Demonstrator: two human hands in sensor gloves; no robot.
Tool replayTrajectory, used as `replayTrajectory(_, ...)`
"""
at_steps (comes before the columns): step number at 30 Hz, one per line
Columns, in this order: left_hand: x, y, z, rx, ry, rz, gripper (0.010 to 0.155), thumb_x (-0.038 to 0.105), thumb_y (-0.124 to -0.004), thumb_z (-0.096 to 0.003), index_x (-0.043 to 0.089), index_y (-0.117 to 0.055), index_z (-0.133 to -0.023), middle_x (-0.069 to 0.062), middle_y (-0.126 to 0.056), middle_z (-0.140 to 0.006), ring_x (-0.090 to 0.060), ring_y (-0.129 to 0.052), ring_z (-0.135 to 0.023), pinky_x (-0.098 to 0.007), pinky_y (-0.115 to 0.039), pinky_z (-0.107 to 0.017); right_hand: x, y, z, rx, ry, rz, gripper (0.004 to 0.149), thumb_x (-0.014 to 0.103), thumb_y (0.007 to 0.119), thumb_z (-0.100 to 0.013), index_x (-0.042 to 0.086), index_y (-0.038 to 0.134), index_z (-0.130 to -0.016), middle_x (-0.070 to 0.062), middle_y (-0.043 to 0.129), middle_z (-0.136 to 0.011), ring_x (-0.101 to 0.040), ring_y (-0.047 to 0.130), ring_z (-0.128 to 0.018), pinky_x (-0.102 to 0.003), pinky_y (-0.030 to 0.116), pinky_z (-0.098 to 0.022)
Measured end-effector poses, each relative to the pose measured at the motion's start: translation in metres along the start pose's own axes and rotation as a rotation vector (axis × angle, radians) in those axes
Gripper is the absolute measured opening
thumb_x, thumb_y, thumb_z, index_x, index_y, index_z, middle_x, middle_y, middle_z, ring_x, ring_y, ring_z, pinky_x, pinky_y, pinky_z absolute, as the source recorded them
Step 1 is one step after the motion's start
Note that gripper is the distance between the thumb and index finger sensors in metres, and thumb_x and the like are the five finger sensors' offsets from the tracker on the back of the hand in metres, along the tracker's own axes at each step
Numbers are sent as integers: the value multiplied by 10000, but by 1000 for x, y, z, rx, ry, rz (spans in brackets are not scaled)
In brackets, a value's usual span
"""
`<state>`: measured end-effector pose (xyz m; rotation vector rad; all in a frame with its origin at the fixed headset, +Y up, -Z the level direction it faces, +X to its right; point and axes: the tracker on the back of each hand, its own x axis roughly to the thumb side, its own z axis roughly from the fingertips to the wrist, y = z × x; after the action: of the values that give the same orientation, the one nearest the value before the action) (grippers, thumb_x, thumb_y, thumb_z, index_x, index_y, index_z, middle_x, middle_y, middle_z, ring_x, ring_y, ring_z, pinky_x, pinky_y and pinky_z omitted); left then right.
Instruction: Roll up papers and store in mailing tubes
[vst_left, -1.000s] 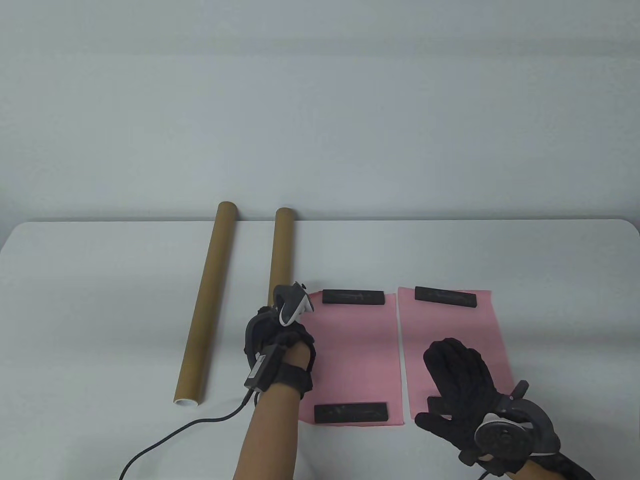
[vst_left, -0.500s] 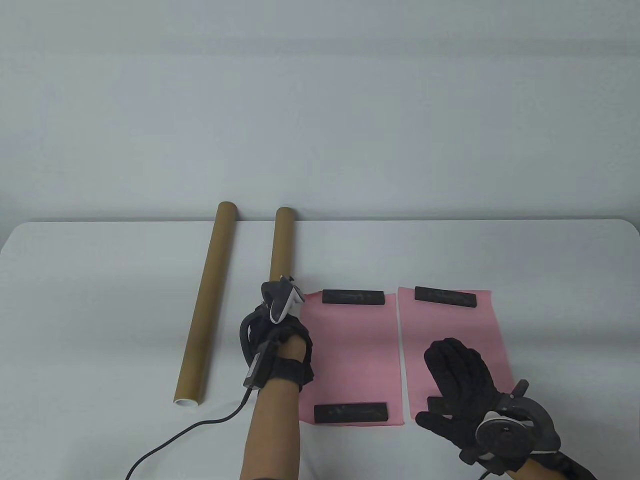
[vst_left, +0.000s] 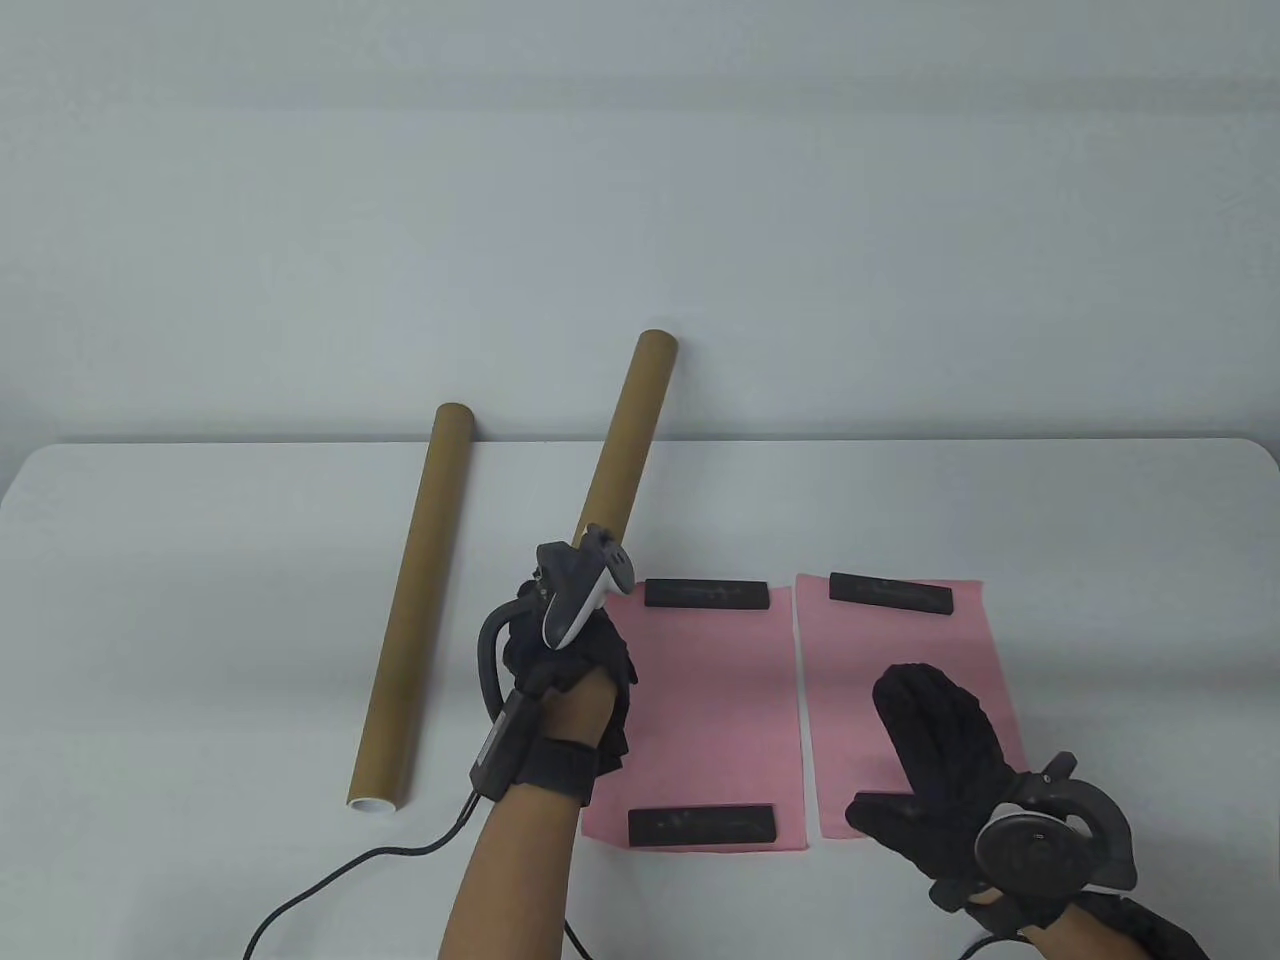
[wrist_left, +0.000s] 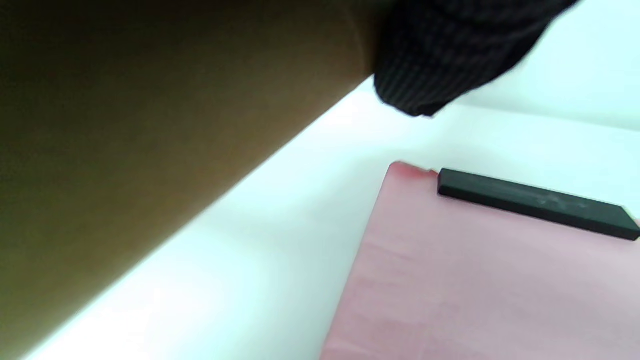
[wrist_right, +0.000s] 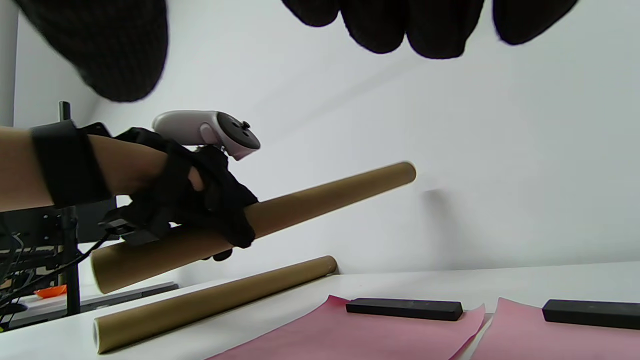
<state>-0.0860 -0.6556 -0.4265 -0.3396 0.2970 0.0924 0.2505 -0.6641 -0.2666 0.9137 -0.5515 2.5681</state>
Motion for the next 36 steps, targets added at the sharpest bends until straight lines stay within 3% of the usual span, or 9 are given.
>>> replayTrajectory(10,-22,10,40,293,-102,-98,836,399,-994,-367,245,-494,-1019,-103,-565,-1006,-259,-855,-869,-524,-764,-687,-23,-3,2,-27,110,-34,992,600,775,-483,-57,362,-1102,-364,425,-1096,-678,541,-958,-792,510,-592)
replayTrajectory(16,-46,6,73,465,-160,-103,804,384,-1007,-360,312,-530,-1003,-52,-558,-1016,-239,-814,-909,-595,-683,-725,-41,-5,4,-63,219,-136,986,598,777,-485,-66,382,-1098,-363,448,-1089,-674,562,-951,-793,511,-589)
replayTrajectory(23,-72,-2,95,605,-205,-117,779,375,-1018,-347,347,-554,-973,17,-616,-1042,-232,-812,-956,-654,-628,-734,-64,-6,10,-133,367,-331,975,596,782,-487,-76,415,-1091,-363,465,-1082,-675,572,-942,-806,490,-578)
replayTrajectory(27,-83,-11,101,640,-285,-89,774,377,-1020,-340,377,-560,-963,59,-664,-1040,-220,-814,-976,-662,-603,-739,-74,-4,12,-150,417,-442,999,596,794,-480,-94,386,-1076,-369,450,-1073,-676,567,-940,-806,490,-579)
replayTrajectory(33,-99,-20,100,609,-481,-3,769,362,-1016,-337,422,-549,-945,90,-668,-1024,-233,-773,-1015,-672,-558,-746,-76,-4,11,-152,363,-601,1011,614,814,-464,-81,406,-1074,-351,485,-1067,-661,572,-951,-811,487,-583)
replayTrajectory(36,-103,-21,98,593,-494,-3,757,362,-1006,-343,452,-540,-934,107,-655,-1029,-223,-772,-1016,-669,-552,-758,-64,-5,7,-182,239,-693,847,551,846,-473,-3,560,-1046,-265,656,-1027,-592,682,-949,-794,541,-601)
